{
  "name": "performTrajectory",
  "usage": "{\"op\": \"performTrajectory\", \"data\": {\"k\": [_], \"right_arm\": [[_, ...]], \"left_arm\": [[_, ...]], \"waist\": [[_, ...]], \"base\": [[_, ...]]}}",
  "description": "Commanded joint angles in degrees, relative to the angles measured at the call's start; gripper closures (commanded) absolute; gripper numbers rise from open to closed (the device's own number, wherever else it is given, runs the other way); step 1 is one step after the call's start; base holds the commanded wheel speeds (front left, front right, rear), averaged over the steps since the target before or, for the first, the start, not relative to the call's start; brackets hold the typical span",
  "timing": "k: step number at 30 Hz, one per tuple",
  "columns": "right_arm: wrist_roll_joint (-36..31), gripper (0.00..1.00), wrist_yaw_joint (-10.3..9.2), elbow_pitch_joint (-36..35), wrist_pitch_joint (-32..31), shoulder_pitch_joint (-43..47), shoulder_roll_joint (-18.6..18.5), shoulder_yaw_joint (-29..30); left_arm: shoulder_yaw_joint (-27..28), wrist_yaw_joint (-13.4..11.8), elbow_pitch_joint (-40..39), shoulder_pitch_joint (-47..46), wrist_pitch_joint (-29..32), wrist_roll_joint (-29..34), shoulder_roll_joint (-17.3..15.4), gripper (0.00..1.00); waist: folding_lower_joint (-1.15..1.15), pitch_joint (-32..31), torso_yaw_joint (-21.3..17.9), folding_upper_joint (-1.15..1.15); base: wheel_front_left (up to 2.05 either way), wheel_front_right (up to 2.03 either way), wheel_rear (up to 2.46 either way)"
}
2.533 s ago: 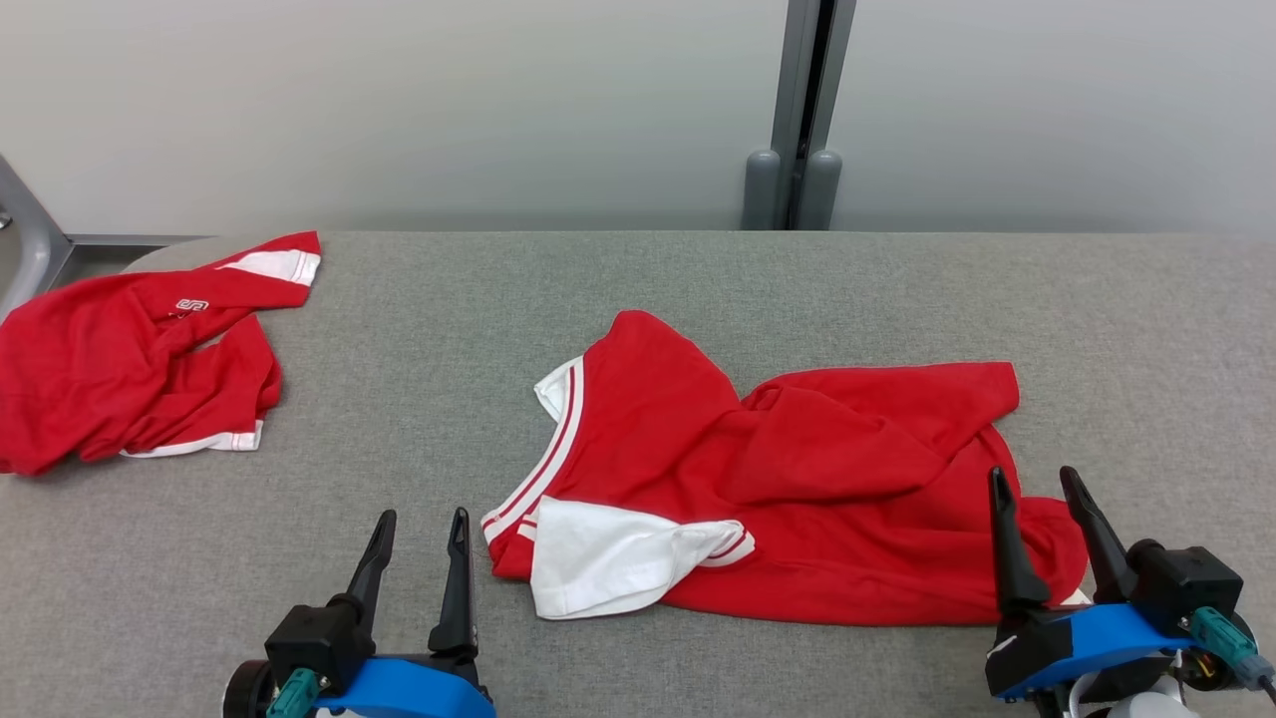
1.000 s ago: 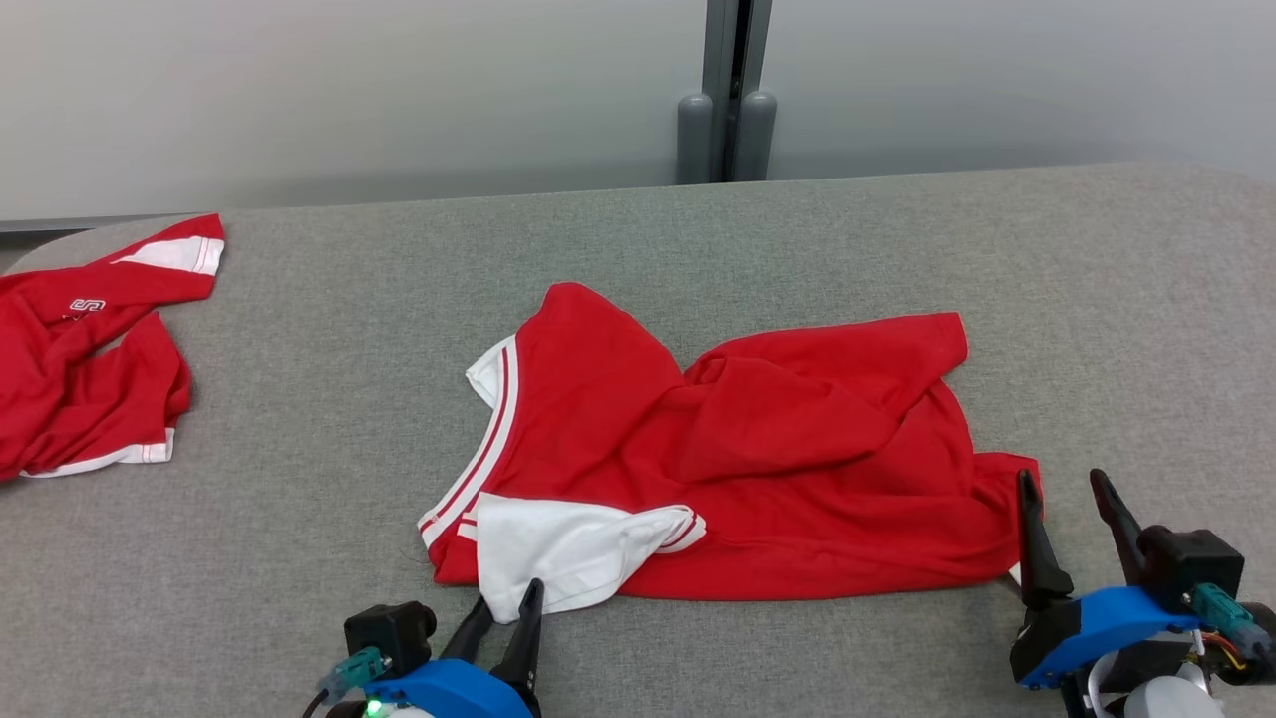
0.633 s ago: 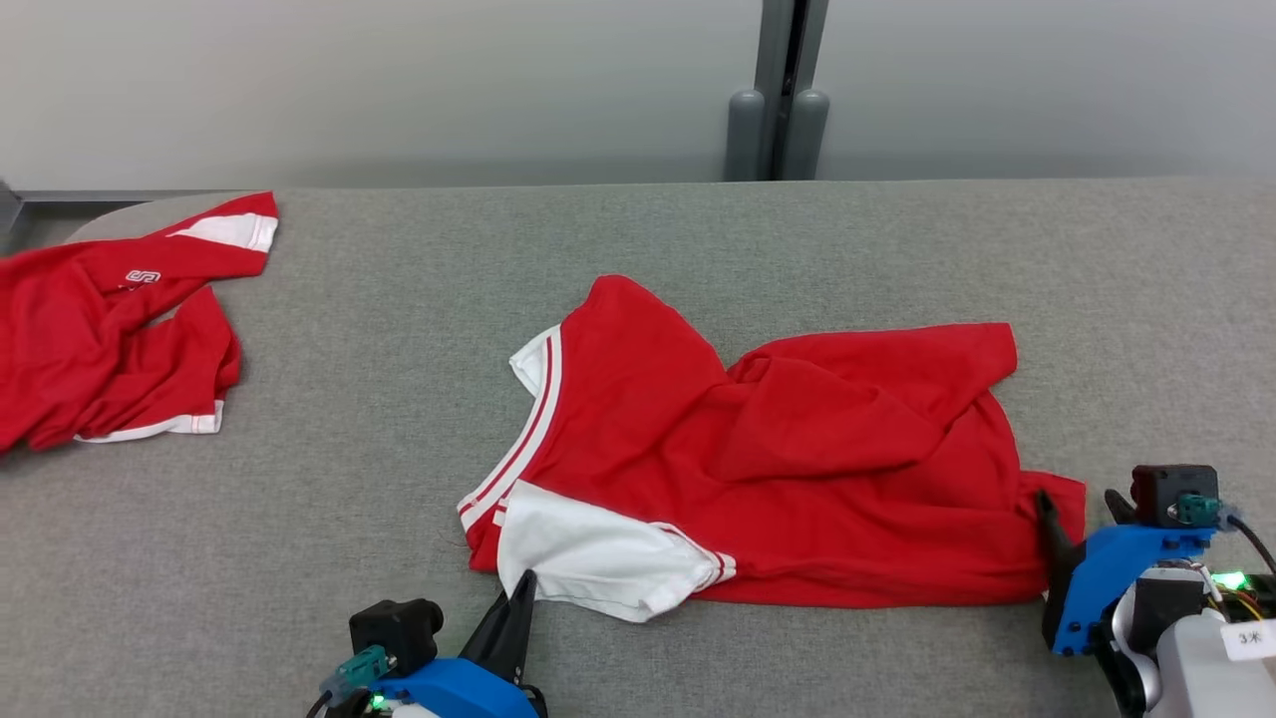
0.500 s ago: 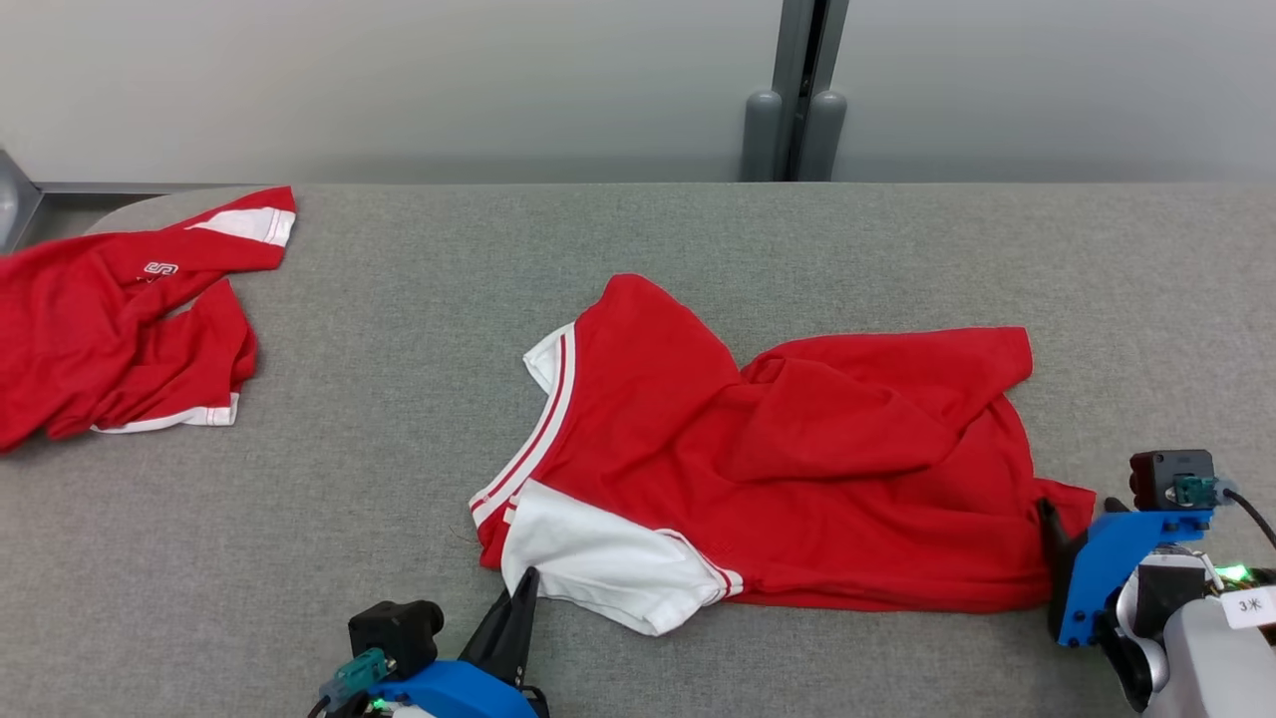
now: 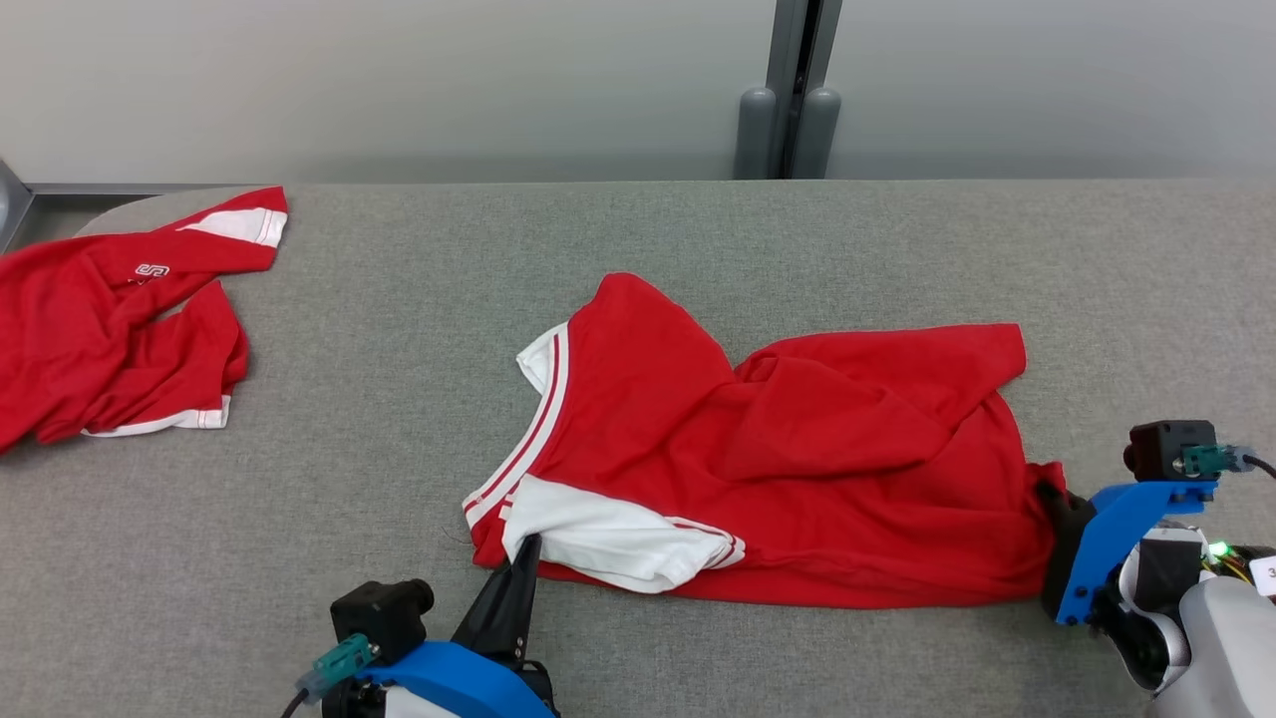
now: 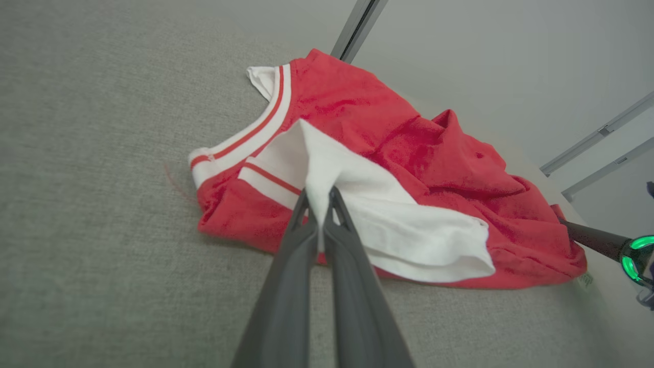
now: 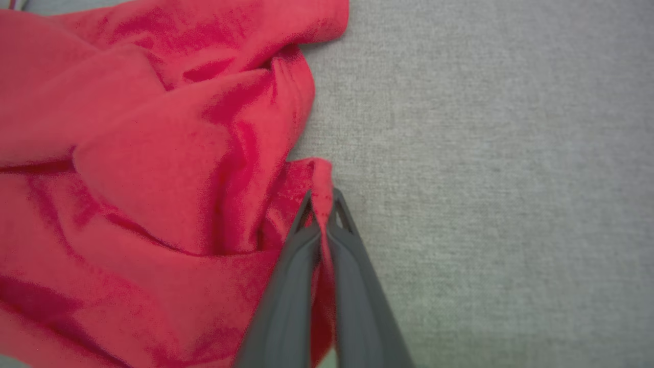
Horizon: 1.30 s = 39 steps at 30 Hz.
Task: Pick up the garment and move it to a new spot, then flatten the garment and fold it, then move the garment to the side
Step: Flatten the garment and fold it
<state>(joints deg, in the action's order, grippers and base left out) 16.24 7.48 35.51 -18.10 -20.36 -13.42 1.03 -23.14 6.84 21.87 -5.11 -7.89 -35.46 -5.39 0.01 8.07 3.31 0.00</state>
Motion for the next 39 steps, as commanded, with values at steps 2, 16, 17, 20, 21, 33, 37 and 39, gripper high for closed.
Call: {"op": "performTrajectory", "data": {"k": [2, 16, 17, 20, 21, 33, 37, 39], "right_arm": [[3.6, 1.0, 0.02, -3.2, -0.2, 0.8, 0.1, -0.5], [21.7, 1.0, 0.02, -30.2, -4.9, 2.5, -1.9, 1.2], [21.7, 1.0, 0.02, -30.2, -4.9, 2.5, -1.9, 1.2], [23.3, 1.0, 0.03, -35.7, -5.9, 1.5, -1.3, 2.7], [23.6, 1.0, 0.03, -37.6, -6.1, 1.2, -1.1, 3.2], [23.4, 1.0, 0.03, -58.4, -11.2, -2.3, 2.9, 11.8], [22.0, 1.0, 0.03, -62.5, -14.0, -4.3, 4.2, 13.3], [20.3, 1.0, 0.03, -62.6, -15.3, -5.5, 4.5, 13.1]], "left_arm": [[0.5, 0.1, -2.3, -0.5, 0.0, -0.9, -0.8, 1.0], [6.1, -0.5, -28.6, -6.6, 4.9, -6.4, -7.2, 1.0], [6.1, -0.5, -28.6, -6.6, 4.9, -6.4, -7.2, 1.0], [8.0, -1.3, -34.4, -10.2, 7.0, -6.8, -8.8, 1.0], [8.6, -1.6, -36.1, -11.5, 7.8, -7.0, -9.2, 1.0], [11.4, -3.9, -50.4, -28.2, 17.7, -8.1, -13.2, 1.0], [11.5, -4.4, -50.3, -33.2, 20.7, -8.2, -14.1, 1.0], [11.1, -4.2, -48.6, -35.5, 21.9, -8.5, -14.4, 1.0]], "waist": [[-0.01, -0.3, -0.2, 0.0], [-0.01, -3.9, -1.8, 0.0], [-0.01, -3.9, -1.8, 0.0], [-0.01, -4.7, -2.1, 0.0], [-0.01, -4.9, -2.3, 0.0], [-0.01, -5.7, -3.8, 0.0], [-0.01, -4.0, -4.3, 0.0], [-0.01, -2.7, -4.7, 0.0]], "base": [[0.0, 0.0, 0.0], [0.0, 0.0, 0.0], [0.0, 0.0, 0.0], [0.0, 0.0, 0.0], [0.0, 0.0, 0.0], [0.0, 0.0, 0.0], [0.0, 0.0, 0.0], [0.0, 0.0, 0.0]]}}
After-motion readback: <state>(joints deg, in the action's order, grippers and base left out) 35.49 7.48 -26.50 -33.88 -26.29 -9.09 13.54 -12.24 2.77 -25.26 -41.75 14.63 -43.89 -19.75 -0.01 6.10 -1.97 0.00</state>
